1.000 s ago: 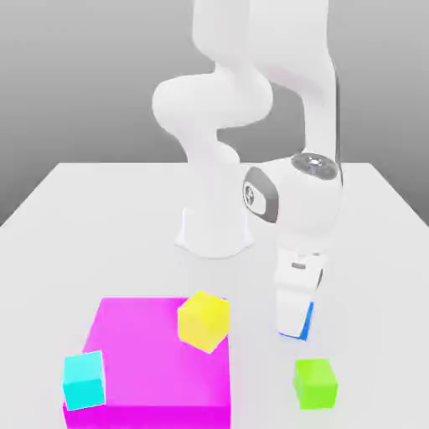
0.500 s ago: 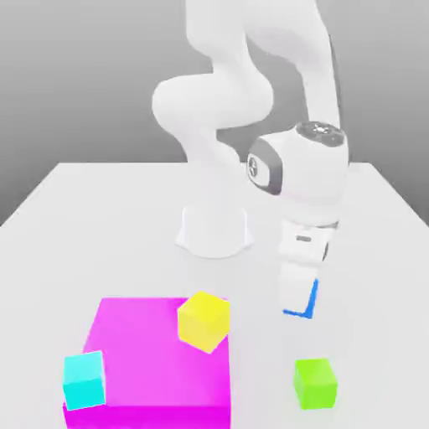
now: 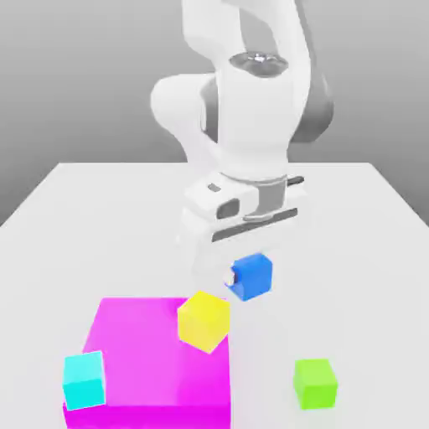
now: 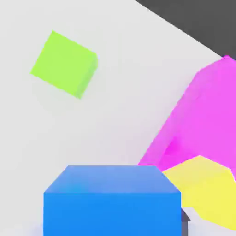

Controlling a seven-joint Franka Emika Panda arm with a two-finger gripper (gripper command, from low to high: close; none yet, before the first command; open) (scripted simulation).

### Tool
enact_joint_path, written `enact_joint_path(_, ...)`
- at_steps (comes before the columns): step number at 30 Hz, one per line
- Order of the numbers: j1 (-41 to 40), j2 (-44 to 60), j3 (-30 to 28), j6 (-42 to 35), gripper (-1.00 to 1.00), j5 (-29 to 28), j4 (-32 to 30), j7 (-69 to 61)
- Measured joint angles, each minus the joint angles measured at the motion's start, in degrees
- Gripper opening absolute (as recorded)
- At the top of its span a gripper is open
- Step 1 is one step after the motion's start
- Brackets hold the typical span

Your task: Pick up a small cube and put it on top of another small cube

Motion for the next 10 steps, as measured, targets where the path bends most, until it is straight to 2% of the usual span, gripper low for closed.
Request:
enact_joint_path(2,-2.0,-0.7,-1.0,-2.0,-1.00,0.2,1.3,2.5)
enact_joint_path(6,-2.5,5.4,-1.6,5.4,-1.00,0.9,0.0,2.8)
enact_joint_path(7,-2.5,7.0,-1.7,7.3,1.00,1.1,-0.4,2.8)
enact_joint_path(10,-2.5,7.0,-1.7,7.3,1.00,1.1,-0.4,2.8)
